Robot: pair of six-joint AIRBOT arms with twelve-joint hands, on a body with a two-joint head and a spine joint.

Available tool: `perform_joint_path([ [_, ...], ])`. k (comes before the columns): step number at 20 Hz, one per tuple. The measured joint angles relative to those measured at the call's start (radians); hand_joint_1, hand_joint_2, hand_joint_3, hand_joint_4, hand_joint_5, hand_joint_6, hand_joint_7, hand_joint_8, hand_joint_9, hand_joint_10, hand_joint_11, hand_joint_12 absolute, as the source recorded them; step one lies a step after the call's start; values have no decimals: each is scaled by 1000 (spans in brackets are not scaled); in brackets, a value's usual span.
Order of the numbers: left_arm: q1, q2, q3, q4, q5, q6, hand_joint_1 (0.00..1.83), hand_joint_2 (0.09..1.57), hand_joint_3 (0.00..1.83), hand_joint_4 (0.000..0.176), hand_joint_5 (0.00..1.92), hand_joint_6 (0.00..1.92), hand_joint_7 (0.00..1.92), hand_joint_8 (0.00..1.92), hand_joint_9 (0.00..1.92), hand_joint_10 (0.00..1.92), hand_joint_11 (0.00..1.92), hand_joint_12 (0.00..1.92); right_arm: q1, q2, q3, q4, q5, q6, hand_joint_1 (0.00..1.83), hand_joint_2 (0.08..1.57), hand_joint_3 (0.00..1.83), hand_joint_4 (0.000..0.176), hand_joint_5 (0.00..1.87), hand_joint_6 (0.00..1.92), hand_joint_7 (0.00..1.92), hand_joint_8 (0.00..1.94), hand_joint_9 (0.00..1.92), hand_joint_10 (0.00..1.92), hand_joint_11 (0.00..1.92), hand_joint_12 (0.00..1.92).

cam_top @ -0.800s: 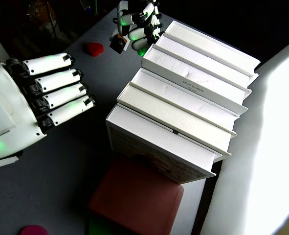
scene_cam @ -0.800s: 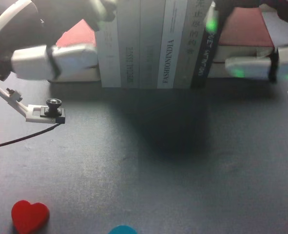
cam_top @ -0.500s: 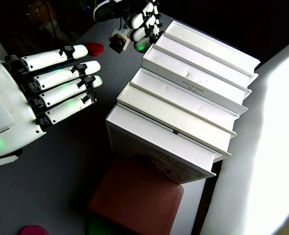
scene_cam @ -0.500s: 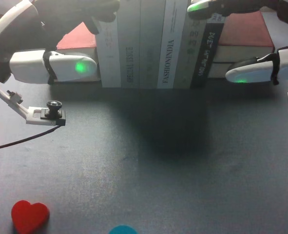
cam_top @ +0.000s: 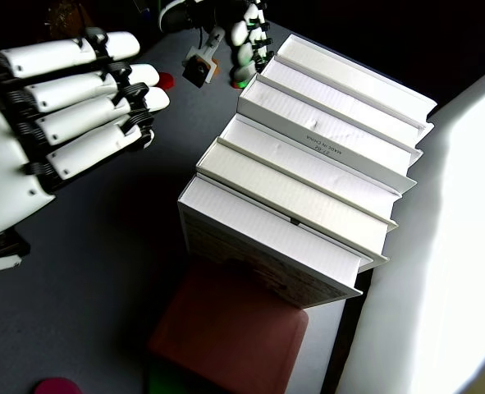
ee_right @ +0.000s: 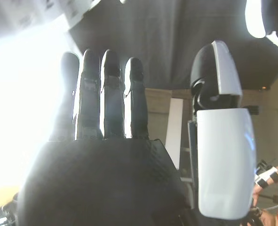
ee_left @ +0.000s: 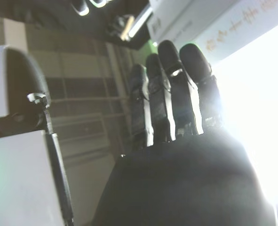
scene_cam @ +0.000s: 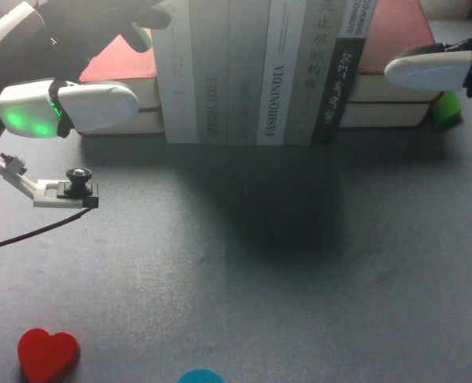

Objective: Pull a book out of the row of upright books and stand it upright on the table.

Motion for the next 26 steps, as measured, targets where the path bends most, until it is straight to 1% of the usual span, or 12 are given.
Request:
perform_joint_path([
  [2, 7, 0, -7, -6, -1, 0, 968, 837, 0, 15, 404, 2, 412, 9, 199, 852, 0, 1768, 31, 0, 11, -22, -17, -8, 829, 1171, 15, 98, 514, 11, 40, 7, 0, 11, 0, 135],
  [3, 8, 0, -7, -3, -2, 0, 975, 835, 0, 15, 416, 6, 416, 11, 208, 859, 0, 1773, 44, 0, 18, -21, -26, -16, 883, 1164, 9, 108, 551, 24, 7, 1, 0, 1, 0, 26],
  [5, 10, 0, -7, -8, -3, 0, 983, 843, 0, 14, 436, 7, 435, 15, 193, 899, 0, 1771, 67, -2, 40, -13, -56, -22, 965, 1165, 8, 138, 593, 35, 0, 0, 0, 0, 0, 0],
  [9, 10, 0, -7, -9, -6, 0, 1013, 857, 4, 36, 438, 5, 421, 7, 156, 903, 0, 1782, 82, -26, 82, -21, -125, -25, 914, 1135, 0, 143, 601, 26, 0, 0, 0, 0, 0, 0],
  [11, 10, 1, -7, -9, -8, 0, 1033, 864, 7, 29, 429, 1, 427, 9, 170, 908, 0, 1787, 95, -31, 90, -22, -130, -25, 884, 1131, 0, 157, 595, 20, 0, 0, 0, 0, 0, 0],
  [14, 11, 3, -13, -14, -15, 0, 1059, 852, 0, 27, 448, 3, 480, 17, 256, 780, 0, 1741, 117, -41, 102, -20, -141, -38, 956, 1146, 1, 143, 605, 20, 0, 0, 0, 0, 0, 0],
  [15, 11, 3, -13, -11, -19, 0, 1058, 853, 0, 13, 445, 1, 451, 3, 259, 768, 0, 1739, 127, -42, 108, -22, -145, -44, 986, 1156, 5, 128, 600, 16, 0, 0, 0, 0, 0, 0],
  [19, 18, 5, -20, -34, -29, 0, 1013, 910, 23, 27, 421, 0, 423, 0, 227, 737, 0, 1630, 139, -50, 119, 6, -152, -72, 815, 1154, 3, 40, 545, 0, 0, 0, 0, 0, 0, 0],
  [20, 30, 5, -21, -47, -41, 0, 1006, 915, 22, 31, 415, 0, 408, 0, 212, 725, 0, 1646, 139, -60, 128, 11, -155, -74, 784, 1158, 5, 61, 524, 0, 0, 0, 0, 0, 0, 0],
  [22, 37, 8, -24, -54, -46, 0, 1002, 926, 16, 16, 397, 1, 349, 0, 208, 664, 0, 1672, 139, -77, 146, 17, -162, -74, 739, 1148, 0, 135, 544, 10, 0, 0, 0, 0, 0, 0],
  [23, 38, 10, -26, -57, -48, 0, 998, 923, 12, 20, 404, 4, 355, 4, 219, 666, 0, 1684, 139, -80, 149, 25, -170, -76, 766, 1137, 0, 145, 569, 20, 0, 0, 0, 0, 0, 0],
  [26, 38, 11, -26, -76, -58, 0, 998, 936, 12, 17, 377, 0, 345, 0, 216, 659, 0, 1656, 139, -94, 171, 37, -175, -81, 831, 1147, 0, 118, 572, 18, 0, 0, 0, 0, 0, 0],
])
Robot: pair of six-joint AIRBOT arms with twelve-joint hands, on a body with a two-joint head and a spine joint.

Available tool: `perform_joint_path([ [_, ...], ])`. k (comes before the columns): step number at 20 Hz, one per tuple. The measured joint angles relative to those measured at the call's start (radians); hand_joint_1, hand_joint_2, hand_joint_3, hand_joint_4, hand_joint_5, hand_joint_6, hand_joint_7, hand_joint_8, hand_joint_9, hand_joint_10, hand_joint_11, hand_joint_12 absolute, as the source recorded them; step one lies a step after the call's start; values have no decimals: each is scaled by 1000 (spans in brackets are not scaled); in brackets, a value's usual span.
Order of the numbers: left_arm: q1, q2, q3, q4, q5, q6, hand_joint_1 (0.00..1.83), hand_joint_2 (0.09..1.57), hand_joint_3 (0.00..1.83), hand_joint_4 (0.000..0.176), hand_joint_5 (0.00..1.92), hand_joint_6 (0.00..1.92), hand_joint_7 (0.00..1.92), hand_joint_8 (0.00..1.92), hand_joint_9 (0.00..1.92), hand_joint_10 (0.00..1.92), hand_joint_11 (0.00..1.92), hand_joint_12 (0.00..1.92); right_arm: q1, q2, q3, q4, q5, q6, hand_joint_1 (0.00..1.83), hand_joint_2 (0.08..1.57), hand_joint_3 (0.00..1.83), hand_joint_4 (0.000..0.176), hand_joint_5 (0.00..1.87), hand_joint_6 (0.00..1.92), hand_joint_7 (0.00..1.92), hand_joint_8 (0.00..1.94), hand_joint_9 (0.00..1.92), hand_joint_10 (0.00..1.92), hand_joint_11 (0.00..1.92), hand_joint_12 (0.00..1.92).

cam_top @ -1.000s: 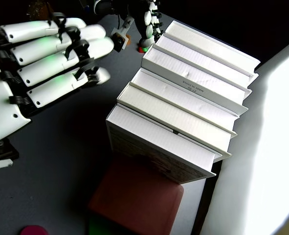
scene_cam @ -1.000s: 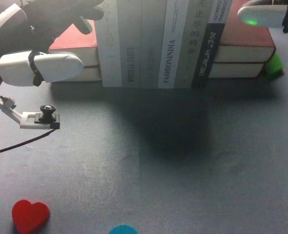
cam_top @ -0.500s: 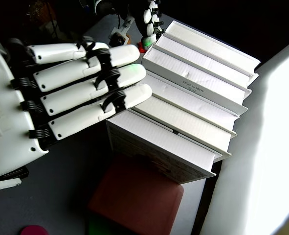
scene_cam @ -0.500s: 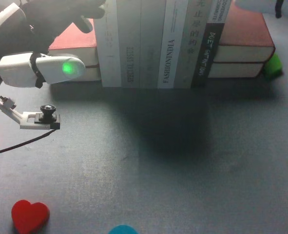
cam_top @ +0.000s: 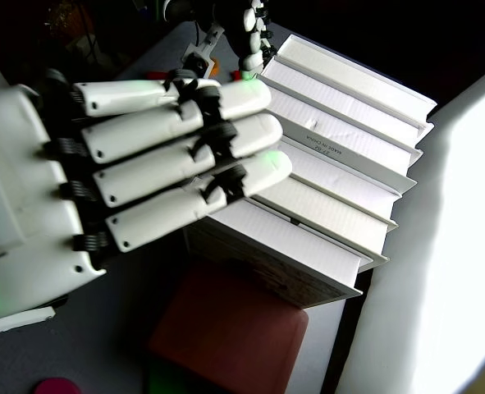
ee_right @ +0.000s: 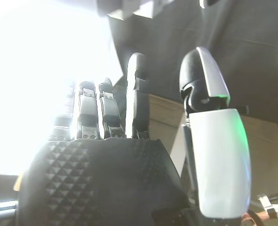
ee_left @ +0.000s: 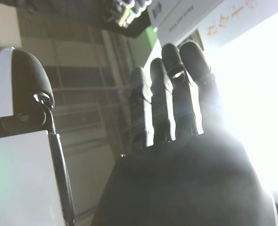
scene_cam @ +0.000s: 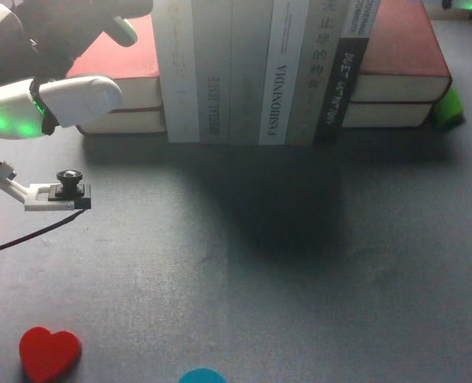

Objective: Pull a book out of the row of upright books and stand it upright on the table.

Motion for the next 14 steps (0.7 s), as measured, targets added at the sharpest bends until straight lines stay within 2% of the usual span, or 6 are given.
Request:
perform_joint_path([
  [3, 0, 0, 0, 12, -5, 0, 1000, 928, 4, 8, 371, 2, 357, 2, 228, 611, 0, 1541, 5, -32, 30, 11, -23, -2, 792, 1136, 0, 146, 565, 11, 0, 0, 0, 0, 0, 0],
  [7, 0, 0, 0, 7, -9, 0, 984, 933, 0, 0, 371, 0, 319, 0, 301, 424, 0, 1505, 17, -63, 51, 1, -65, -3, 910, 1152, 2, 119, 588, 17, 0, 0, 0, 0, 0, 0],
  [8, 0, 0, 0, 7, -9, 0, 984, 936, 1, 0, 368, 0, 323, 3, 302, 414, 0, 1504, 18, -68, 56, 4, -64, -2, 962, 1157, 5, 92, 596, 20, 0, 0, 0, 0, 0, 0],
  [9, -1, 0, 0, 8, -9, 0, 986, 938, 2, 0, 368, 0, 328, 3, 308, 392, 0, 1486, 21, -76, 64, 11, -61, -2, 975, 1157, 4, 100, 600, 20, 0, 0, 0, 0, 0, 0],
  [11, -3, 0, 0, 8, -10, 0, 999, 925, 0, 0, 380, 5, 335, 4, 328, 389, 0, 1488, 20, -100, 82, 10, -71, -3, 944, 1175, 12, 160, 576, 9, 0, 0, 0, 0, 0, 0],
  [14, -5, -1, 0, 11, -10, 0, 997, 936, 2, 13, 375, 2, 353, 12, 335, 361, 0, 1465, 21, -117, 87, 2, -80, -2, 971, 1158, 3, 89, 574, 7, 0, 0, 0, 0, 0, 0],
])
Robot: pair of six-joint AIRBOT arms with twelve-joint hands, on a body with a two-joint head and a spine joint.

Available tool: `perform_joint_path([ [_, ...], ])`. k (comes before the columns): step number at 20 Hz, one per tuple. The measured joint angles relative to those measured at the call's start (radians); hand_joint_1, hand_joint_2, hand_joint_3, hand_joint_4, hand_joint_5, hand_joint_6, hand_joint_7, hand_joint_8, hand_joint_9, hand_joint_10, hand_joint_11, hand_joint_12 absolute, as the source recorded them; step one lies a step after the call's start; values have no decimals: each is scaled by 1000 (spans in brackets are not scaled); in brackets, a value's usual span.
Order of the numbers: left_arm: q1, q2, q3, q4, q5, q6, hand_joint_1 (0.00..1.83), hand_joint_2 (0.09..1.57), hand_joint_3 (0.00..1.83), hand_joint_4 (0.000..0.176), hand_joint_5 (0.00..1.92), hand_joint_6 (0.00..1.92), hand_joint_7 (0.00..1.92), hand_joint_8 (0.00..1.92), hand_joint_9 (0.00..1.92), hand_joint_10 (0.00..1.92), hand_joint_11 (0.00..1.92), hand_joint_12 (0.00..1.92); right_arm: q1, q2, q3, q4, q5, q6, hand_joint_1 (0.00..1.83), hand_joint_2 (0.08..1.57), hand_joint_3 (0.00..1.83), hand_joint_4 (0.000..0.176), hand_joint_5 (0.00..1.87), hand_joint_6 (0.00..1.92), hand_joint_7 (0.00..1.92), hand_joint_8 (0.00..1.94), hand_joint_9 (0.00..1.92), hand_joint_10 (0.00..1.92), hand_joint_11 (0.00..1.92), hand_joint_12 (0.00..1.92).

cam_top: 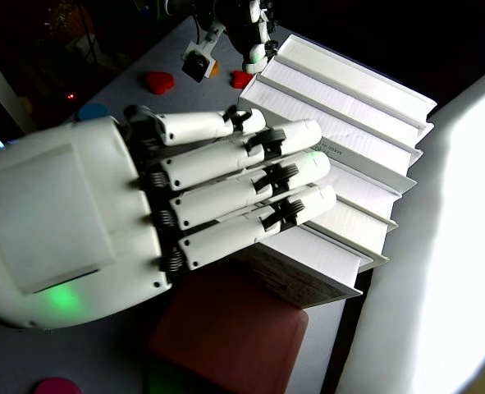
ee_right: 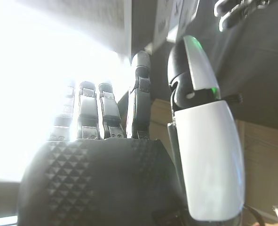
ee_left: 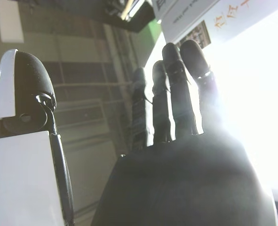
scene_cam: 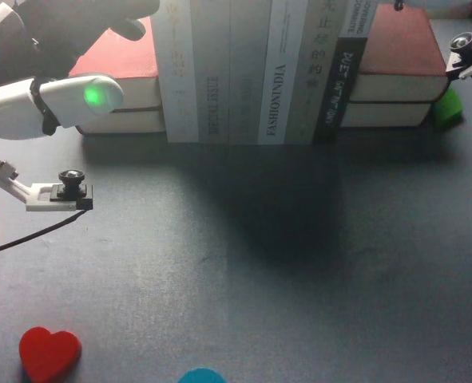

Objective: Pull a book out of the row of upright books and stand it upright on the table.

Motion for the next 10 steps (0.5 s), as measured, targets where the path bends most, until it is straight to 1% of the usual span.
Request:
perform_joint_path([
  [1, -1, 0, 0, -2, 0, 0, 1004, 942, 4, 10, 377, 2, 360, 15, 343, 364, 0, 1464, 0, -2, 0, 0, -2, 0, 990, 1148, 0, 71, 595, 16, 0, 0, 0, 0, 0, 0],
  [2, -1, 0, 0, -4, -1, 0, 1020, 935, 1, 16, 388, 6, 364, 13, 356, 368, 0, 1502, 0, -7, 7, 0, -3, 0, 990, 1138, 0, 75, 594, 15, 0, 0, 0, 0, 0, 0],
  [3, -1, 0, 0, -3, -1, 0, 1014, 924, 0, 23, 396, 8, 363, 10, 370, 370, 0, 1547, 0, -13, 17, 0, -6, 0, 983, 1134, 0, 93, 586, 11, 0, 0, 0, 0, 0, 0],
  [4, -1, 0, 0, -2, -1, 0, 1012, 922, 0, 23, 396, 7, 363, 7, 371, 370, 0, 1574, 0, -16, 23, 3, -15, 0, 970, 1139, 0, 99, 574, 6, 0, 0, 0, 0, 0, 0],
  [5, -1, 0, 0, -2, -1, 0, 1016, 922, 0, 25, 396, 6, 355, 3, 367, 369, 0, 1546, 0, -19, 28, 5, -23, 0, 956, 1133, 0, 93, 580, 8, 0, 0, 0, 0, 0, 0],
  [6, -1, 0, 0, -2, -1, 0, 1024, 925, 0, 19, 390, 3, 357, 3, 360, 366, 0, 1517, 0, -22, 31, 5, -28, 0, 932, 1144, 0, 104, 575, 5, 0, 0, 0, 0, 0, 0],
  [7, -1, 0, 0, -2, -2, 0, 1021, 926, 0, 13, 385, 1, 360, 4, 355, 364, 0, 1510, 0, -26, 33, 6, -34, 0, 911, 1148, 0, 122, 574, 5, 0, 0, 0, 0, 0, 0],
  [8, -1, 1, -6, -6, -2, 0, 1021, 933, 2, 10, 384, 0, 361, 3, 350, 362, 0, 1495, 0, -30, 39, 4, -37, 0, 893, 1149, 0, 116, 570, 3, 0, 0, 0, 0, 0, 0],
  [9, -1, 1, -7, -2, -5, 0, 1030, 935, 3, 9, 390, 3, 366, 5, 344, 359, 0, 1490, 0, -32, 41, 3, -42, 0, 885, 1157, 3, 124, 557, 0, 0, 0, 0, 0, 0, 0],
  [10, -1, 1, -7, 1, -6, 0, 1026, 938, 4, 10, 389, 2, 370, 6, 350, 361, 0, 1492, 0, -37, 47, 5, -46, 0, 892, 1163, 6, 109, 538, 0, 0, 0, 0, 0, 0, 0],
])
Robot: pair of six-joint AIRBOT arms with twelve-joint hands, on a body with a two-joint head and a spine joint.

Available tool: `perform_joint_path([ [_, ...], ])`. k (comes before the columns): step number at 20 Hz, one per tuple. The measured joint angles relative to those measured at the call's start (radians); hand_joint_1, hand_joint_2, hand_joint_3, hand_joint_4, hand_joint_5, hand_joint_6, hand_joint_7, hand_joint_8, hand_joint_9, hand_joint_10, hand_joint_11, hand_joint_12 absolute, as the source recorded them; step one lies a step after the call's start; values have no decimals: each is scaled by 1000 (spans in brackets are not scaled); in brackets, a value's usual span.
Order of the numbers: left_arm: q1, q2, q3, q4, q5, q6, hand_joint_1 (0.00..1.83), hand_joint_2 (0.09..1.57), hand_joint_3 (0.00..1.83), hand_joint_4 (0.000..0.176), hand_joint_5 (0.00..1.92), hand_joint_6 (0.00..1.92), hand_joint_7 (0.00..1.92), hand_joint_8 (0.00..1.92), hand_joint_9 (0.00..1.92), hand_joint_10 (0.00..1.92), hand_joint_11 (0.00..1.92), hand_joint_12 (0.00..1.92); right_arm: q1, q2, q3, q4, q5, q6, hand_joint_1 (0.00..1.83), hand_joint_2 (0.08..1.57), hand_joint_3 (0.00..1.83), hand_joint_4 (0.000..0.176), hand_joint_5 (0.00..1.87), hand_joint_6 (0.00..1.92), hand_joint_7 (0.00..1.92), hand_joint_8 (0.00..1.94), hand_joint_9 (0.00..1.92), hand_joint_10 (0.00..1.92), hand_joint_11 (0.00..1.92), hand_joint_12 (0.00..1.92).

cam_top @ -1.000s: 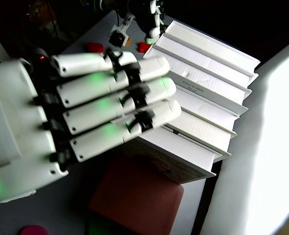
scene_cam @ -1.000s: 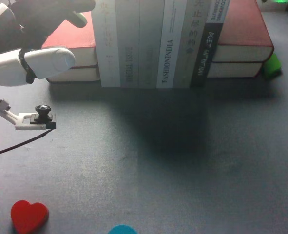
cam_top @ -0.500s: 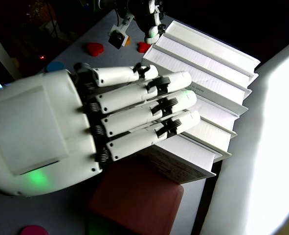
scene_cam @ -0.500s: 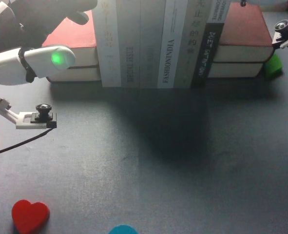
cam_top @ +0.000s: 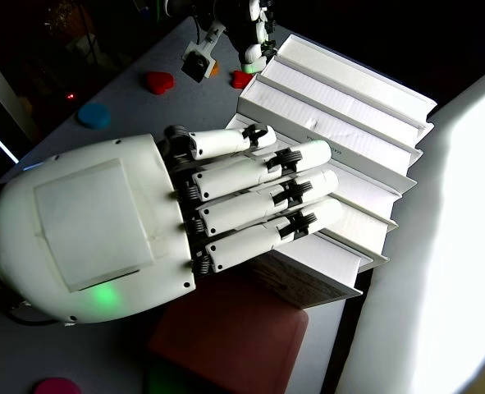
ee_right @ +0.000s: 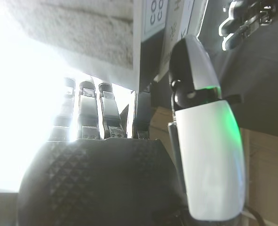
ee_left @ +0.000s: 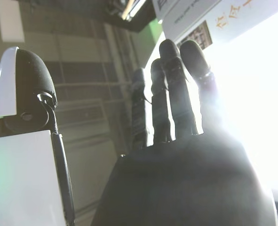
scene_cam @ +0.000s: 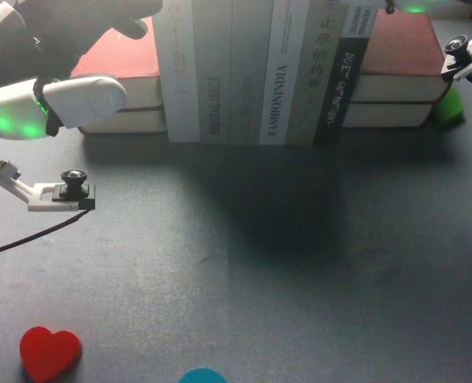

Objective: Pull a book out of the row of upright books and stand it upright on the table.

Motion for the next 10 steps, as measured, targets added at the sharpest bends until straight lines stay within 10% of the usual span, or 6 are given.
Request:
perform_joint_path([
  [5, -2, 0, 0, 0, -1, 0, 1026, 945, 6, 12, 393, 2, 383, 6, 346, 353, 0, 1438, 0, -20, 19, 0, -13, 0, 917, 1195, 18, 73, 513, 4, 0, 0, 0, 0, 0, 0],
  [7, -2, 0, 0, 0, -2, 0, 1015, 943, 3, 17, 400, 4, 386, 4, 346, 338, 0, 1437, 0, -32, 26, -3, -18, 2, 955, 1199, 0, 78, 536, 4, 0, 0, 0, 0, 0, 826],
  [8, -2, 0, 0, 0, -2, 0, 1011, 933, 0, 19, 409, 6, 395, 5, 363, 336, 0, 1472, 0, -34, 27, -3, -10, -7, 970, 1195, 0, 72, 548, 3, 0, 0, 0, 0, 0, 759],
  [9, -2, 0, 0, 0, -1, 0, 1007, 935, 0, 15, 408, 5, 395, 4, 364, 330, 0, 1465, 0, -34, 28, -3, -8, -6, 976, 1191, 0, 71, 549, 6, 0, 0, 0, 0, 0, 151],
  [10, -2, 0, 0, -1, -5, 0, 1038, 931, 0, 15, 419, 8, 403, 5, 389, 325, 0, 1492, -1, -38, 28, -2, -13, 2, 921, 1173, 0, 61, 525, 4, 0, 0, 0, 0, 0, 5],
])
